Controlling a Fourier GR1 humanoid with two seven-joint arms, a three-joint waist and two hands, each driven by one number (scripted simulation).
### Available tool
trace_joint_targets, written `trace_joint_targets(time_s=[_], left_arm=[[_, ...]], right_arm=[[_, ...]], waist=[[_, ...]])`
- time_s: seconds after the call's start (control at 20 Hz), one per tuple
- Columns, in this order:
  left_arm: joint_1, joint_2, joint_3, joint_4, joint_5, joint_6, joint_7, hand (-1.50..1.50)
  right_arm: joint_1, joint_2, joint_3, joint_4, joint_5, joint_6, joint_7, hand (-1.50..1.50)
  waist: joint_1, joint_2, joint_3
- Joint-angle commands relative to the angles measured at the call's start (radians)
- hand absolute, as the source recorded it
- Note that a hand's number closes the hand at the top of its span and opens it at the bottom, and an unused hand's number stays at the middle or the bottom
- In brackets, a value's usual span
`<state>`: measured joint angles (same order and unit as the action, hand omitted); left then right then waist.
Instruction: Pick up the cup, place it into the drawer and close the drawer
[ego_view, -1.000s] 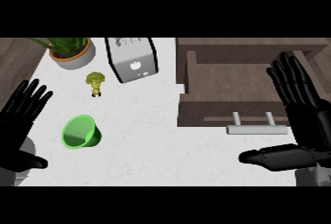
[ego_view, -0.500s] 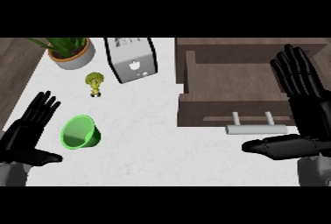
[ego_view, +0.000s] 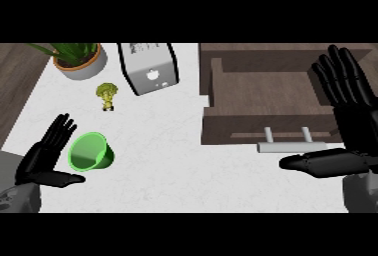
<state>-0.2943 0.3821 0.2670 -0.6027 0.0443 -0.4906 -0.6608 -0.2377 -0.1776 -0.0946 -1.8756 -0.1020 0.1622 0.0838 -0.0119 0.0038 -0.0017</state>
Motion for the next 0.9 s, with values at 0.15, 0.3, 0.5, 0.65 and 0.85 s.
trace_joint_targets(time_s=[0.15, 0.3, 0.5, 0.65, 0.85], left_arm=[[-0.101, 0.037, -0.003, 0.306, -0.075, -0.034, -0.229, -1.5], [-0.106, 0.016, -0.013, 0.335, -0.101, 0.029, -0.297, -1.5], [-0.096, -0.018, -0.016, 0.351, -0.1, 0.031, -0.348, -1.5], [-0.113, -0.031, -0.022, 0.354, -0.102, 0.017, -0.364, -1.5], [-0.138, -0.033, -0.019, 0.39, -0.113, 0.059, -0.381, -1.5]], right_arm=[[-0.028, -0.014, -0.002, -0.009, -0.005, 0.011, 0.034, -1.5], [-0.036, -0.01, -0.02, 0.015, -0.027, 0.015, 0.016, -1.5], [-0.041, 0.002, -0.01, 0.048, 0.0, 0.008, -0.026, -1.5], [-0.087, -0.013, -0.017, 0.028, -0.027, 0.003, 0.058, -1.5], [-0.076, -0.026, -0.025, 0.007, -0.026, 0.01, 0.062, -1.5]], waist=[[-0.008, 0.004, -0.002], [-0.017, 0.007, -0.003], [-0.017, 0.01, -0.004], [-0.012, 0.006, -0.003], [-0.023, 0.01, -0.004]])
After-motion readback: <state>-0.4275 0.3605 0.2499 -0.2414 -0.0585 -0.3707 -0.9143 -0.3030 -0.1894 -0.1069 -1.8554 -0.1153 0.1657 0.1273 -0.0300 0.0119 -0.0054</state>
